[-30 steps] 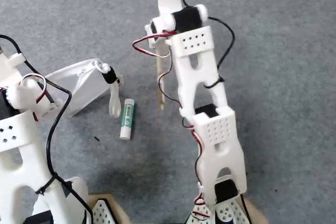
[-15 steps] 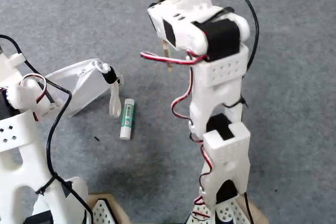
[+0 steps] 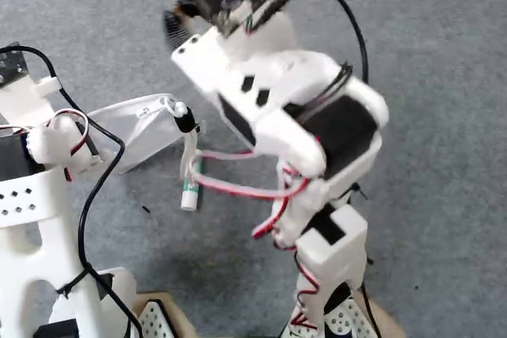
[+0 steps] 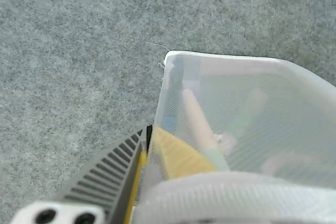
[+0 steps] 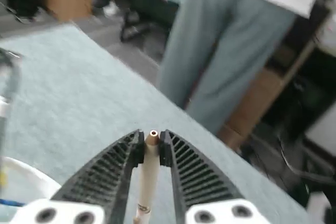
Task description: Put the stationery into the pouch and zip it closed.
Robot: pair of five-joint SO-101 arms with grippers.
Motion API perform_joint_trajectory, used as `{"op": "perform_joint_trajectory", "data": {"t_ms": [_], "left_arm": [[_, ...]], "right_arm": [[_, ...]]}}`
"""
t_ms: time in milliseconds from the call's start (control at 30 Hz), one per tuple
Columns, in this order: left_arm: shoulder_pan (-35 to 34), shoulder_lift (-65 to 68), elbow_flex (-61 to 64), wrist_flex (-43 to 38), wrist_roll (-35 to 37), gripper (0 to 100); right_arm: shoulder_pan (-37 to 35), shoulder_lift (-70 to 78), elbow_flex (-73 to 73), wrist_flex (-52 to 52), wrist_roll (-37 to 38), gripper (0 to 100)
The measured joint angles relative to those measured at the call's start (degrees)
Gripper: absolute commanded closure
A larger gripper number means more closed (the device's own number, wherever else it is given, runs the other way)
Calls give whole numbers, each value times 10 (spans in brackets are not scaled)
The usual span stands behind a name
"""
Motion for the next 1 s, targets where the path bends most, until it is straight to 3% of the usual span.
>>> {"op": "perform_joint_trajectory", "data": {"t_ms": [667,1000], "left_arm": [[1,-3,31,-3,0,971],[1,-3,31,-3,0,971]], "right_arm": [[-123,-46,0,-84,-1,986],[-173,-114,-1,-62,-1,986]]}}
